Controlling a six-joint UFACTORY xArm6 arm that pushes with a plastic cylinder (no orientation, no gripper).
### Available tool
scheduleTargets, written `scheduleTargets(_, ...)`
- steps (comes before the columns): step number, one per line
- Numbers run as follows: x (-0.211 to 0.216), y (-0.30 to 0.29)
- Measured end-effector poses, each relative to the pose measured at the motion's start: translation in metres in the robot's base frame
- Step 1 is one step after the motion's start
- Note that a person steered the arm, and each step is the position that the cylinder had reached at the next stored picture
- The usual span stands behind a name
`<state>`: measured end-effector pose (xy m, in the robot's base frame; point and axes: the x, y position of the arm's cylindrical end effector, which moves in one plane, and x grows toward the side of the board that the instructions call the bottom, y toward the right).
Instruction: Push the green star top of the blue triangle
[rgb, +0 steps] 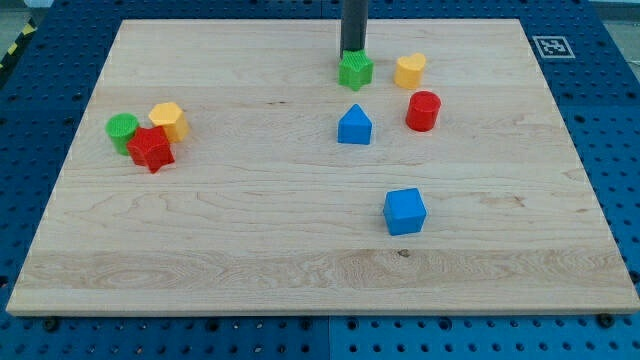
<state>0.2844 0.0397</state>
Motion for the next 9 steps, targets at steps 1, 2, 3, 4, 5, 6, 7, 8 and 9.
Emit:
scheduleTargets(1,0.029,0.000)
scheduleTargets(2,0.055,0.000)
scheduleTargets(3,-0.015,-0.006)
scheduleTargets(4,-0.057,0.032)
scheduleTargets(5,-0.025,0.124)
scheduleTargets(6,0.006,0.128)
scheduleTargets(7,0.023,0.112)
scheduleTargets(8,0.034,0.096)
scheduleTargets(9,0.066,0.101)
